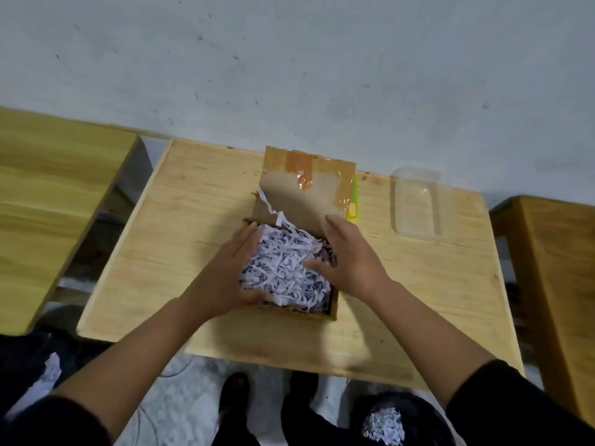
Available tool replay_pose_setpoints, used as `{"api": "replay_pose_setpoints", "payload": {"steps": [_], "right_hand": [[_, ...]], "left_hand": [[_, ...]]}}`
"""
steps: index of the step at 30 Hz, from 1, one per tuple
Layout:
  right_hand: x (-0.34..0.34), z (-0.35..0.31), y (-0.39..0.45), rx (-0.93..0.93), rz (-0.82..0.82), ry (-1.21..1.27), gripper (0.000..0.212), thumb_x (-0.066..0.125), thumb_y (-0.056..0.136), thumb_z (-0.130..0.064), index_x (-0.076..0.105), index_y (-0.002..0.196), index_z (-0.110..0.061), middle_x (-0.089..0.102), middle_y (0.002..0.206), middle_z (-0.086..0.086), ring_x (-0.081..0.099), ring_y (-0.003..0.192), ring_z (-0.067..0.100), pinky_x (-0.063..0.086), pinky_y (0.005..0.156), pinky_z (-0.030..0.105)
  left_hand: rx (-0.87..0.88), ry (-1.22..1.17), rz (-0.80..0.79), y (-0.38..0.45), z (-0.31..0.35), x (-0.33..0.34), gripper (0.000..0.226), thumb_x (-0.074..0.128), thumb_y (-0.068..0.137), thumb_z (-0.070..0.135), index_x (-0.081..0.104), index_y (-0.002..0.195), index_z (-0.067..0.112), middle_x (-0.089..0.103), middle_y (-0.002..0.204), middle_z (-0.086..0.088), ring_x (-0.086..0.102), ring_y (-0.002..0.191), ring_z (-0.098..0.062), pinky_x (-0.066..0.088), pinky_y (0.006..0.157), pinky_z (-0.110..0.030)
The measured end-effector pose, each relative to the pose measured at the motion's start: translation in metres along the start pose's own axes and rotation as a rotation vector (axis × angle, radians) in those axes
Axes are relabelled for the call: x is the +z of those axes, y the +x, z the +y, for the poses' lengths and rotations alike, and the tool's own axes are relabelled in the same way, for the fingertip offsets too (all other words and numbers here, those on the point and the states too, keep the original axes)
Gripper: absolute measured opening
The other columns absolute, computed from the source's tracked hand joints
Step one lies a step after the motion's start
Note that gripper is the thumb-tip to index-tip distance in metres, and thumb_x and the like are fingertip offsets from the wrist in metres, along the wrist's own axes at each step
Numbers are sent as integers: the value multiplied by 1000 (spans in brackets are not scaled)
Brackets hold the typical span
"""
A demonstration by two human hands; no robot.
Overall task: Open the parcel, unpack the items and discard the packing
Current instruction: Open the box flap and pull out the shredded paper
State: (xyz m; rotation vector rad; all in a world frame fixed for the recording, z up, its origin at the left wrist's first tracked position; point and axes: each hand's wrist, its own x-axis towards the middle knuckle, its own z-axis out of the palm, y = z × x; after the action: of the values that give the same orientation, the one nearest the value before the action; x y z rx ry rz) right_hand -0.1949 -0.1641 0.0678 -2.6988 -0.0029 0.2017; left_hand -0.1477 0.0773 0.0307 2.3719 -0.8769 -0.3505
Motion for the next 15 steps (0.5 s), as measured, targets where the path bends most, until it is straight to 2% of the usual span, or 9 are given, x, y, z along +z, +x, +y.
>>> {"api": "replay_pose_setpoints", "payload": {"steps": [2, 4, 7, 10, 13, 15], "right_hand": [[4, -4, 0, -62, -173, 3, 103, 57, 72, -67, 10, 147, -15, 7, 157, 1, 4, 144, 17, 12, 116, 32], [12, -3, 5, -125, -260, 5, 114, 52, 63, -76, 2, 147, -17, -1, 158, 1, -6, 144, 18, 6, 119, 39], [23, -2, 5, -196, -277, -46, 121, 35, 53, -83, -1, 147, -16, -2, 158, 4, -9, 144, 20, 4, 119, 39], [32, 1, 0, -230, -291, -55, 120, 32, 54, -85, 2, 147, -15, 0, 158, 5, -2, 145, 21, 7, 118, 40], [39, 3, 0, -201, -294, -35, 109, 61, 69, -67, 2, 147, -20, -2, 158, 5, 1, 145, 23, 14, 117, 46], [39, 0, 3, -189, -312, -63, 108, 67, 70, -60, 0, 147, -25, -6, 158, 3, 1, 144, 25, 12, 117, 46]], "left_hand": [[99, 200, -114, 25, 1, -4, 127, 42, 53, 88, -14, 144, 20, -17, 153, 1, -17, 141, -18, 4, 115, -41], [132, 367, -237, 46, 5, -5, 132, 35, 47, 92, -26, 139, 20, -30, 148, -2, -28, 137, -20, -6, 114, -40], [126, 456, -400, 57, 6, -2, 137, 58, 53, 80, -25, 140, 15, -34, 144, -1, -32, 133, -17, -11, 112, -35], [209, 453, -337, 51, 0, 5, 130, 65, 60, 69, -21, 142, 16, -23, 148, -4, -23, 137, -19, -6, 115, -35], [273, 441, -247, 36, -9, 11, 128, 75, 59, 57, -10, 145, 16, 4, 153, -9, 3, 141, -25, 12, 114, -42], [261, 467, -236, 28, -10, 14, 126, 82, 54, 50, 6, 146, 8, 23, 150, -15, 20, 138, -30, 26, 109, -48]]}}
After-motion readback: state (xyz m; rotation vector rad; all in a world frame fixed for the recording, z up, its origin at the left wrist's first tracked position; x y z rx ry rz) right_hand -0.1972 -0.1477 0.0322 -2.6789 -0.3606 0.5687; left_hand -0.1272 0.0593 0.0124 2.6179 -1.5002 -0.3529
